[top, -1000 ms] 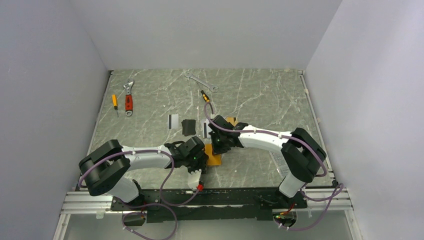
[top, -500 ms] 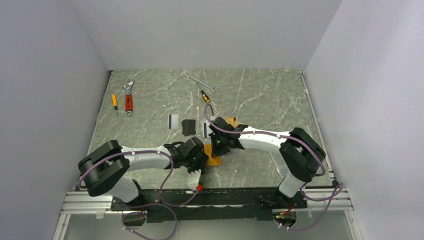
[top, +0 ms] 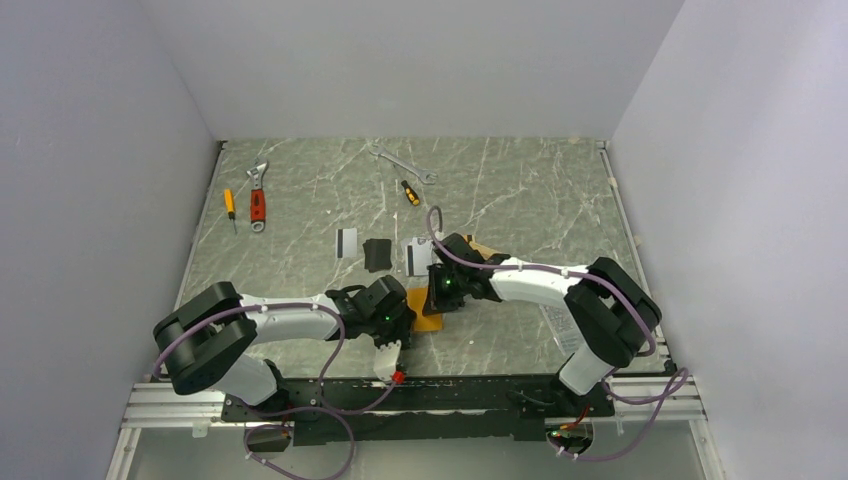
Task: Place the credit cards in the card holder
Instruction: Close the card holder at the center of the board.
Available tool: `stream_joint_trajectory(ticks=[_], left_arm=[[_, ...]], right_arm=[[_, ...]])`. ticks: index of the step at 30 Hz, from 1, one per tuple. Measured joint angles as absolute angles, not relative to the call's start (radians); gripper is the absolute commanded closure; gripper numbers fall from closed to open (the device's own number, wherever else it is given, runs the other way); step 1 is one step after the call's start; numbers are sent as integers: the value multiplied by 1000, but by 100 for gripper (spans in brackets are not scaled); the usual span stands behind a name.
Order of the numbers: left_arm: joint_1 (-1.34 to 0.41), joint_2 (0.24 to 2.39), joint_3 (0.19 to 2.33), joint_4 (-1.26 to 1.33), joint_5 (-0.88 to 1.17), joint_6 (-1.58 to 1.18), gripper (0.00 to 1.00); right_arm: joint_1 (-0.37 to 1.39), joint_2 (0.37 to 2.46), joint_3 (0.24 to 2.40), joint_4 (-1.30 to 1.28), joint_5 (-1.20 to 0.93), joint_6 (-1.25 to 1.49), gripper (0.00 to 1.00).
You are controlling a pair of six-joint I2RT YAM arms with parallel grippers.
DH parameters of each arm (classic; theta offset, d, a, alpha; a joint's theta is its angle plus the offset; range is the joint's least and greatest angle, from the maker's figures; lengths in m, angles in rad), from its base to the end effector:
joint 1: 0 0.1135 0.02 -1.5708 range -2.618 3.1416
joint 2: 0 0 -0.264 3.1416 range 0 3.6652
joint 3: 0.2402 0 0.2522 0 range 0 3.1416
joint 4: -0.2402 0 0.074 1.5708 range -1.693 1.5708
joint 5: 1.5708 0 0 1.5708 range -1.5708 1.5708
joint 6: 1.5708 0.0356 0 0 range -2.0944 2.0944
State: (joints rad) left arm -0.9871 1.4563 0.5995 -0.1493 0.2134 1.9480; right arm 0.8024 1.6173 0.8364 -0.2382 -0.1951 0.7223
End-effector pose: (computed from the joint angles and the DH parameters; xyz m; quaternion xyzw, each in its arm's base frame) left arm 0.1336 -0.2159 0.1380 0.9529 0.0689 0.0373 0.2929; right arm 0.2074 0.2245 0.1546 -0.0648 0.9558 0.2550 0.1313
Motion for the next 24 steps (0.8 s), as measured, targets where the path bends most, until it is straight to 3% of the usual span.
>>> stream_joint_trajectory(ticks=[15, 18, 24], left_arm=[[-989, 1450, 597, -150, 212, 1940, 88], [-989, 1450, 600, -155, 212, 1928, 82], [-985, 1441, 624, -214, 212, 1885, 59]], right_arm=[[680, 1628, 711, -51, -430, 821, 100], [679, 1647, 712, -57, -431, 839, 100], [673, 1683, 711, -52, -452, 899, 100]])
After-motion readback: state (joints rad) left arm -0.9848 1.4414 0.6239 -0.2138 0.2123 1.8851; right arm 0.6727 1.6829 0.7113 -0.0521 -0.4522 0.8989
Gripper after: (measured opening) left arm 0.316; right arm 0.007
